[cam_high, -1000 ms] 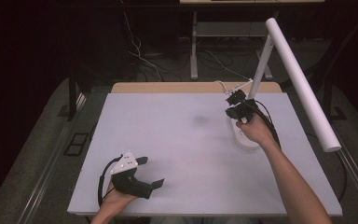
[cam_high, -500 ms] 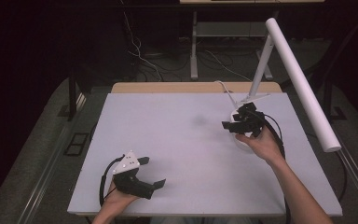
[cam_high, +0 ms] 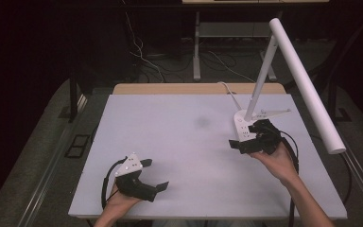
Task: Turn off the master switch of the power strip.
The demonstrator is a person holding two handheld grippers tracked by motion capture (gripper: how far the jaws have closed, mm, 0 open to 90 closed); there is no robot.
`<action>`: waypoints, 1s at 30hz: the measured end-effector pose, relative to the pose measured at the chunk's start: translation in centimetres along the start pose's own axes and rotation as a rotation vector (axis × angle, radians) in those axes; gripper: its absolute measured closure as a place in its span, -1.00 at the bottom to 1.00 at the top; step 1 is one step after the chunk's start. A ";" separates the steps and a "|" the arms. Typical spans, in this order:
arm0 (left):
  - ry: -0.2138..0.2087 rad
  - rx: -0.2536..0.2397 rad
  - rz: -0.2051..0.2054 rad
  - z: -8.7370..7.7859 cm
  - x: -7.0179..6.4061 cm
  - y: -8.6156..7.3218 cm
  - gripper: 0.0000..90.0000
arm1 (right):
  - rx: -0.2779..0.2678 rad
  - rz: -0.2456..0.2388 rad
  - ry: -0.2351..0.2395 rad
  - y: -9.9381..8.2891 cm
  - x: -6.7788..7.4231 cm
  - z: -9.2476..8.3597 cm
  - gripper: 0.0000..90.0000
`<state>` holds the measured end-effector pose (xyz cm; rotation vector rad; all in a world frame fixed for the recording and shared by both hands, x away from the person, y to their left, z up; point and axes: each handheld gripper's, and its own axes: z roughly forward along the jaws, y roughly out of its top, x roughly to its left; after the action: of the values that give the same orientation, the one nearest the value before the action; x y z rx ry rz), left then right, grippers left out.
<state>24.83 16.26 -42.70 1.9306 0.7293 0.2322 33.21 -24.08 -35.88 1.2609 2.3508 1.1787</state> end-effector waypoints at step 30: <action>-0.005 0.012 0.007 0.2 0.0 0.0 -1.00 | -0.107 0.078 0.001 -11.1 0.6 -3.4 -0.99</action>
<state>24.92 16.07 -42.77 1.9442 0.7226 0.2276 24.46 -28.94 -41.76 1.3263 2.2252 1.3097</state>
